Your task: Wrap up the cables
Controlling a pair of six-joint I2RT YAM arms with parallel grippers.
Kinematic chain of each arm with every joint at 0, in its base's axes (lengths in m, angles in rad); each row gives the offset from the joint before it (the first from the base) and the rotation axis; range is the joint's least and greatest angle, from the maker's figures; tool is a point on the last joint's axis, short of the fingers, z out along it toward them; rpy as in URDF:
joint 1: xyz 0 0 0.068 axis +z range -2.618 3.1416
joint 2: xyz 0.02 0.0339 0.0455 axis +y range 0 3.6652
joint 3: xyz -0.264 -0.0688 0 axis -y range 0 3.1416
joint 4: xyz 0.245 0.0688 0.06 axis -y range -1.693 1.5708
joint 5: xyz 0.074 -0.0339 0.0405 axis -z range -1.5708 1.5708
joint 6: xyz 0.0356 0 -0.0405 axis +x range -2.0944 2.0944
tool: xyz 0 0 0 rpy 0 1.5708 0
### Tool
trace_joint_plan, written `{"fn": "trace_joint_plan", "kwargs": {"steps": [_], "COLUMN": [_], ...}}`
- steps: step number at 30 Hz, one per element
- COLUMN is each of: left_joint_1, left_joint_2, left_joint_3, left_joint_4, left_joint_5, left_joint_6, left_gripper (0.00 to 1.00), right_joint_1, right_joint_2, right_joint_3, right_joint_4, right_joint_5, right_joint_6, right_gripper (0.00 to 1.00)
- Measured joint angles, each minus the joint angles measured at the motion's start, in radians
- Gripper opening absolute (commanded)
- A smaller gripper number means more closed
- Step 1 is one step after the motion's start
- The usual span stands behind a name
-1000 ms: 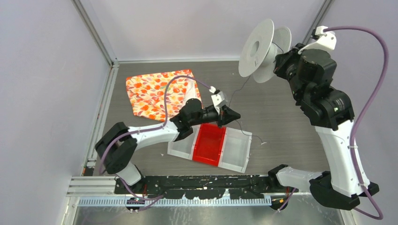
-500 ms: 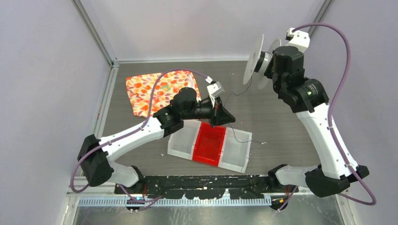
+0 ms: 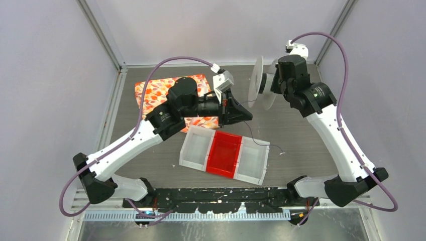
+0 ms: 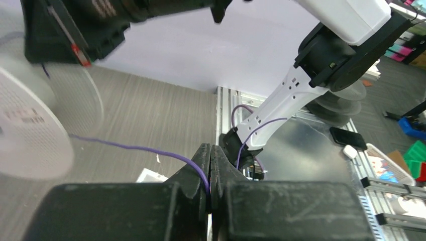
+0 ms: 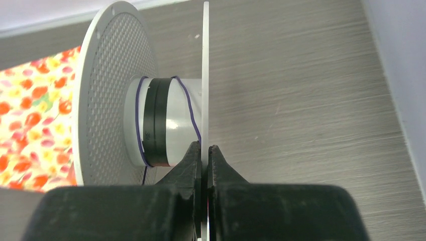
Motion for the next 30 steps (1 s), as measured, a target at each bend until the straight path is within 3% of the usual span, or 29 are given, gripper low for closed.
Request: {"fn": "trace_joint_plan", "kwargs": {"steps": [11, 22, 26, 30], "left_joint_1": [0.0, 0.036, 0.054, 0.065], "left_joint_2": [0.134, 0.23, 0.238, 0.225], "left_joint_3": [0.299, 0.417, 0.43, 0.398], "left_joint_4": [-0.131, -0.23, -0.285, -0.305], "left_joint_5": [0.046, 0.202, 0.272, 0.303], "left_joint_6": [0.148, 0.214, 0.239, 0.249], "left_gripper": [0.0, 0.0, 0.0, 0.0], "right_joint_1": [0.01, 0.024, 0.029, 0.029], "right_joint_2": [-0.1, -0.171, -0.182, -0.222], "right_joint_3": [-0.042, -0.05, -0.05, -0.05], "right_joint_4": [-0.103, -0.184, -0.24, -0.262], "right_joint_5": [-0.27, -0.547, -0.558, -0.468], "right_joint_6": [0.013, -0.049, -0.071, -0.066], "right_gripper": [0.0, 0.01, 0.01, 0.01]}}
